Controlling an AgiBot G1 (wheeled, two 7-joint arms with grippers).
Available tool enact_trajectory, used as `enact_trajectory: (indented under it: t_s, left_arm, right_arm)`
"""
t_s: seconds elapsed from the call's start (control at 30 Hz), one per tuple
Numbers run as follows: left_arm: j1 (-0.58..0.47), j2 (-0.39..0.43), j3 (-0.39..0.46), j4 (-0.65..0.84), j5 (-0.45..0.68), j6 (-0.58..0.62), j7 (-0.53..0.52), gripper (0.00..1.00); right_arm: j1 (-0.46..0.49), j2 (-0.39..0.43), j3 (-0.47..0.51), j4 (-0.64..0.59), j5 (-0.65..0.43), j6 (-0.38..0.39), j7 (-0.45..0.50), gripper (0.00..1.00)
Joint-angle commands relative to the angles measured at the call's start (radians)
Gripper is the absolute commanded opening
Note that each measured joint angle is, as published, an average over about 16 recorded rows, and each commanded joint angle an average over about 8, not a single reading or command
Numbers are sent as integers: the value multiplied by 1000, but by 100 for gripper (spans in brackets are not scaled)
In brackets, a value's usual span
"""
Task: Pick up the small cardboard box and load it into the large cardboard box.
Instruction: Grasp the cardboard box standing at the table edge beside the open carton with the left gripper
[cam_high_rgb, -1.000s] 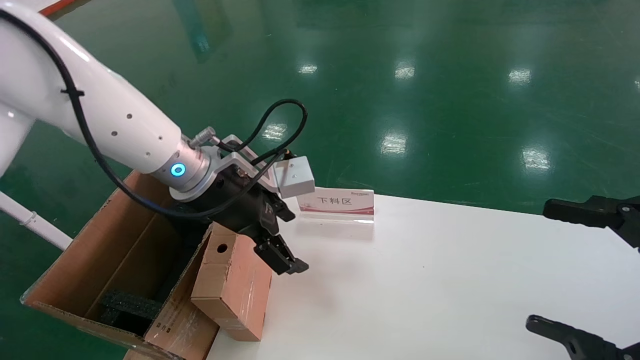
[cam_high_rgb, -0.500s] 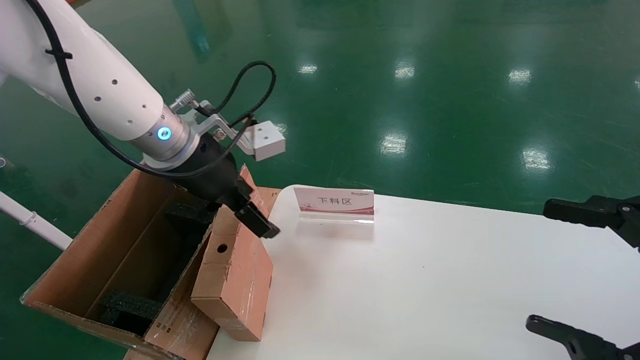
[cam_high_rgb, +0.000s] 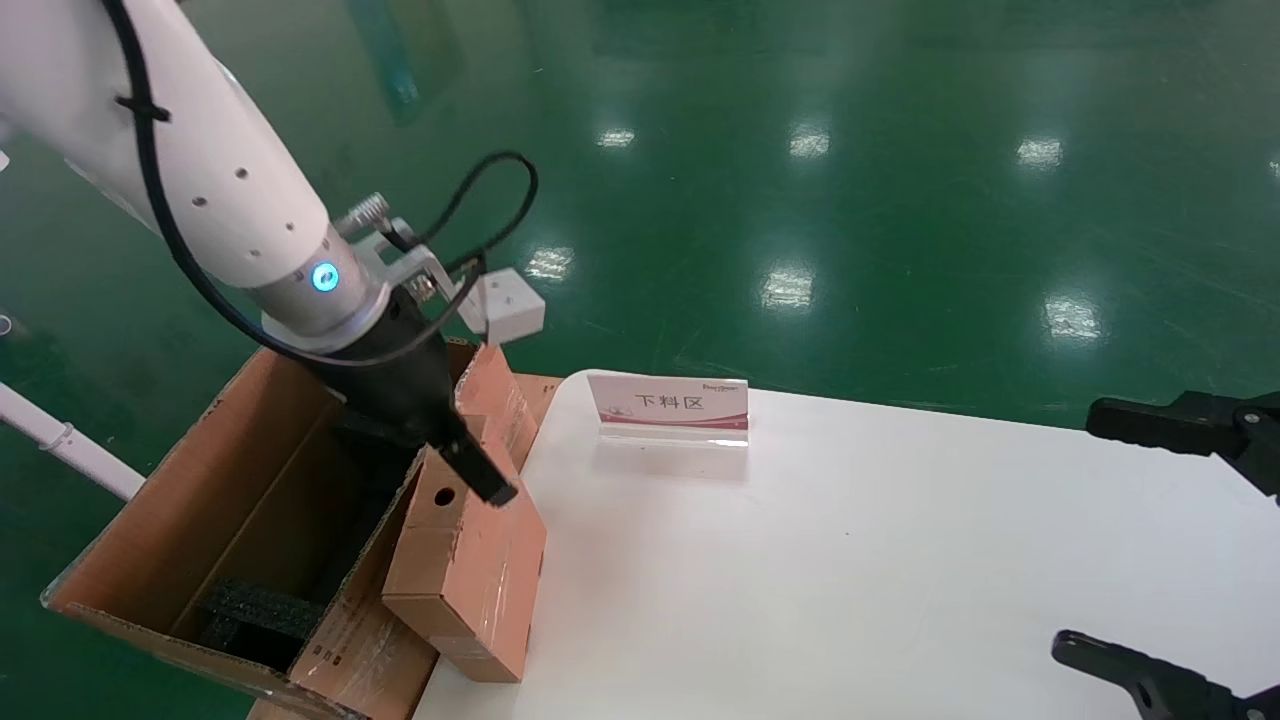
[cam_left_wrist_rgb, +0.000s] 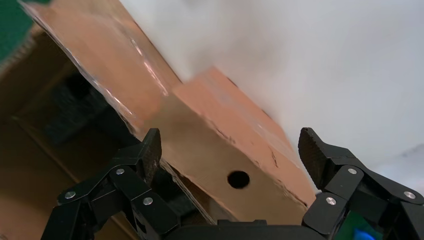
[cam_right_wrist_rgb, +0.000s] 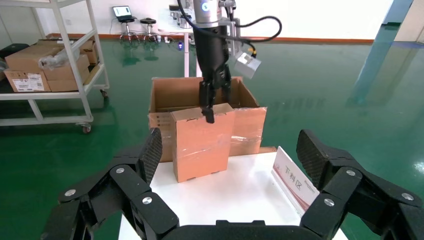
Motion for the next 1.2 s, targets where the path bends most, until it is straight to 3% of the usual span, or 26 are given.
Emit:
enact_trajectory:
  t_s: [0.03,0.5,1.2]
  left_arm:
    - [-11,8,38,4,-22,-1,-13,100]
    - [-36,43,169,55,-64,-20,-66,100]
    - [-78,29,223,57,-65,-34,-106,100]
  right_arm:
    - [0,0,0,0,0,0,0,100]
    - [0,0,-1,0,1,0,-1,100]
    - [1,1,-3,0,2,1,-1,100]
